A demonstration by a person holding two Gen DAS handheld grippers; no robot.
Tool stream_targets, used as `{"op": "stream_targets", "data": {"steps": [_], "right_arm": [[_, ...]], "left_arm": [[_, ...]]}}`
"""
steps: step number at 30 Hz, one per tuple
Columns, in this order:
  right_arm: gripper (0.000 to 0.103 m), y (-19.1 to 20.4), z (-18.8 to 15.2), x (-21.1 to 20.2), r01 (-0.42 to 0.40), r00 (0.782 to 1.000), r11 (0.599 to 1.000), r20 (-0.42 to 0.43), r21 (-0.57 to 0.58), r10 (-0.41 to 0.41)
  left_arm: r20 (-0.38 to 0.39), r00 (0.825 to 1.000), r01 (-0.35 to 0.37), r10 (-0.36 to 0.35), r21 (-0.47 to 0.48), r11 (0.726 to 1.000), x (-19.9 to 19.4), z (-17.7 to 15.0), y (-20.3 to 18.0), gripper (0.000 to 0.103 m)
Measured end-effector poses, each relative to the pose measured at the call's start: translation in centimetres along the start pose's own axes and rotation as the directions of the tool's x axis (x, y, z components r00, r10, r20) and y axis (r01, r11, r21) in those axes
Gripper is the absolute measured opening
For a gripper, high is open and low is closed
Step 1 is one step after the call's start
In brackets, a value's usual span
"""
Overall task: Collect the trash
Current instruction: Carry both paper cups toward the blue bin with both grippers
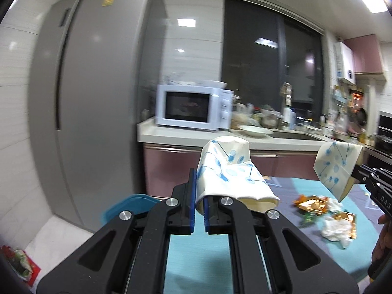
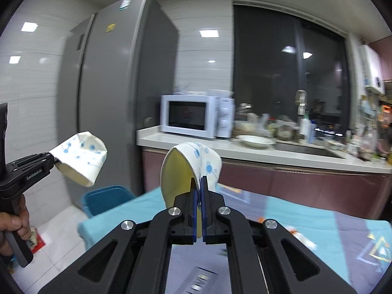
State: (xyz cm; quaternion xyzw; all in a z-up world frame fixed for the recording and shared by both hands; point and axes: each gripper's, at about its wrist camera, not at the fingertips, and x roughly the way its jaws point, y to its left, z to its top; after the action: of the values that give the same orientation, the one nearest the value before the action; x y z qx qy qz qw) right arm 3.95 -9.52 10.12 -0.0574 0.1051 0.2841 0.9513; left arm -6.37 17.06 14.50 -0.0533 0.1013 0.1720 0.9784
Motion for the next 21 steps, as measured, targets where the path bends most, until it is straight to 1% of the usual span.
{"op": "stream_targets", "data": {"steps": [4,6,8,9,13,14,16,18,20,21], "right_arm": [[0.001,2.7,0.8,2.2,-0.094,0.995,0.995,-0.010,-0.014,0.094],[0.001,4.1,1.3,3.8,-0.151,0.988,0.988,-0.026,-0.011,0.151],[0.001,5.3,1.4,5.1,-0.190,0.981,0.982,-0.043,-0.012,0.189],[0.001,6.1,1.6,6.4,-0.225,0.972,0.974,-0.063,-0.009,0.224],[0.001,8.5,1.8,10.5,-0.305,0.944,0.952,-0.128,0.001,0.303],[0.001,9.3,1.8,12.0,-0.336,0.929,0.942,-0.158,0.015,0.334],[0.001,10.3,1.5,14.3,-0.365,0.910,0.930,-0.196,0.034,0.365],[0.001,11.4,1.1,16.9,-0.393,0.886,0.918,-0.247,0.051,0.393],[0.001,12.3,0.8,18.9,-0.407,0.868,0.911,-0.286,0.060,0.406],[0.001,12.9,0.7,20.4,-0.417,0.854,0.906,-0.309,0.072,0.418]], "left_arm": [[0.015,0.996,-0.083,0.083,-0.007,0.997,-0.7,0.7,4.1,0.005],[0.016,0.993,-0.113,0.113,-0.014,0.994,-0.4,1.1,5.7,0.005],[0.013,0.989,-0.149,0.149,-0.016,0.989,-0.1,1.3,7.4,0.005],[0.008,0.986,-0.164,0.164,-0.018,0.986,0.1,1.2,8.1,0.005],[-0.043,0.973,-0.227,0.226,-0.020,0.974,1.9,0.3,11.4,0.005],[-0.057,0.971,-0.235,0.234,-0.019,0.972,3.0,0.0,11.7,0.005],[-0.093,0.963,-0.257,0.254,-0.016,0.966,4.4,-0.8,13.0,0.005],[-0.130,0.953,-0.278,0.274,-0.007,0.961,6.0,-1.7,14.2,0.005],[-0.158,0.947,-0.284,0.279,-0.008,0.959,7.8,-2.6,14.7,0.005],[-0.166,0.943,-0.293,0.288,-0.005,0.956,8.4,-3.0,15.0,0.005]]}}
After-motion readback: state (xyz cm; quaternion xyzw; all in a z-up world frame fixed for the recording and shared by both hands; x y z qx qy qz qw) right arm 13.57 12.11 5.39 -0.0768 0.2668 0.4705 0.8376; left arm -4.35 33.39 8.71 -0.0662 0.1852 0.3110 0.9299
